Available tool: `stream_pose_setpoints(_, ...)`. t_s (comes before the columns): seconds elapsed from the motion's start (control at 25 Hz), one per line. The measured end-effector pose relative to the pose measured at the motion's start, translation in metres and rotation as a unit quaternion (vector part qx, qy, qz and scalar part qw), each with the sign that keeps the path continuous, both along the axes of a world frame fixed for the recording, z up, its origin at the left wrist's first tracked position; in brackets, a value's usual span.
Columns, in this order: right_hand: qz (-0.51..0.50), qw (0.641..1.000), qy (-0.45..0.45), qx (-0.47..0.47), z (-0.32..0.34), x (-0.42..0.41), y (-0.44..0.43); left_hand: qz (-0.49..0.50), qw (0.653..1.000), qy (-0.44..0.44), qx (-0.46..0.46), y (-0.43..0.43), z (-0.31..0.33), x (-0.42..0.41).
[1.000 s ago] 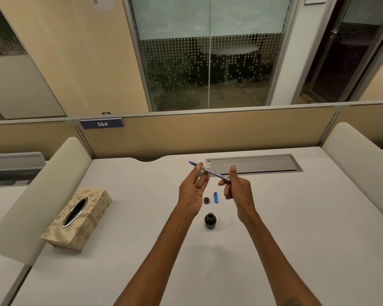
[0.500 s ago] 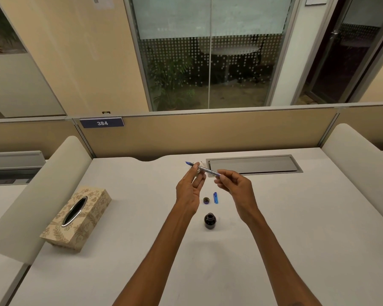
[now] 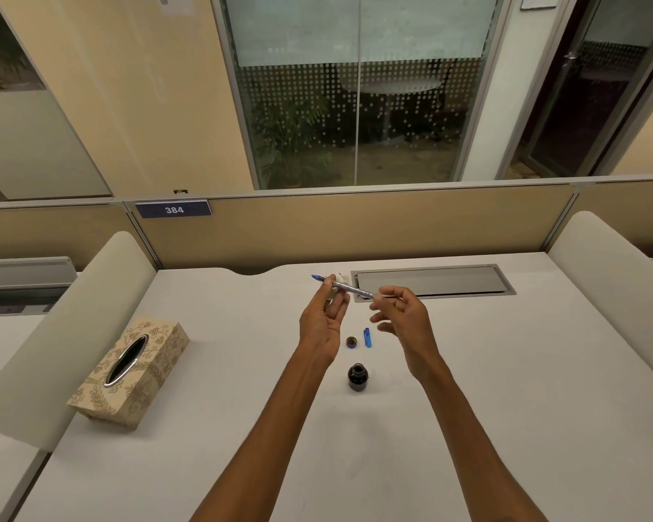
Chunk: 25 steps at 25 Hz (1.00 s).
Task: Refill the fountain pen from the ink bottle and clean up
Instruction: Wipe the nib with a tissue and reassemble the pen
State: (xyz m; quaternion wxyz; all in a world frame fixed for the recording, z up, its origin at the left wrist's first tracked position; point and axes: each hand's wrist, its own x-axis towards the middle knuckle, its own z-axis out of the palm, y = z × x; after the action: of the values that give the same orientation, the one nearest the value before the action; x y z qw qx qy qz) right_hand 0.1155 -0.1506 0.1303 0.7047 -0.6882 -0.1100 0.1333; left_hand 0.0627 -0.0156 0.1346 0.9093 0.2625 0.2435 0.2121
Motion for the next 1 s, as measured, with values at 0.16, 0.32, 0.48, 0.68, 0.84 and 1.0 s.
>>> stream_pose_setpoints(0.16, -0.03, 0.998, -0.033, -0.037, -0.003, -0.002, 0.004, -0.035, 0.999, 0.011, 0.002, -0.005, 0.002, -0.003)
stream_pose_setpoints(0.32, -0.01, 0.992, -0.084, -0.093, -0.003, 0.0, 0.005, -0.038, 0.997, 0.049, 0.043, -0.005, 0.003, -0.002)
stream_pose_setpoints(0.48, 0.029, 0.979, -0.174, -0.104, -0.001, -0.002, 0.012, -0.052, 0.992, 0.063, 0.092, -0.014, 0.001, -0.005)
stream_pose_setpoints(0.68, 0.003, 0.991, -0.118, -0.064, -0.005, -0.003, 0.014, -0.045, 0.983, 0.08, 0.158, -0.013, 0.003, -0.004)
stream_pose_setpoints(0.84, -0.003, 0.999, -0.039, 0.005, -0.008, -0.005, 0.011, -0.027, 0.976, 0.079, 0.201, -0.01, 0.003, -0.001)
stream_pose_setpoints(1.0, 0.005, 0.999, -0.023, 0.036, -0.007, -0.006, 0.008, -0.016, 0.972, 0.121, 0.201, -0.007, 0.004, 0.0)
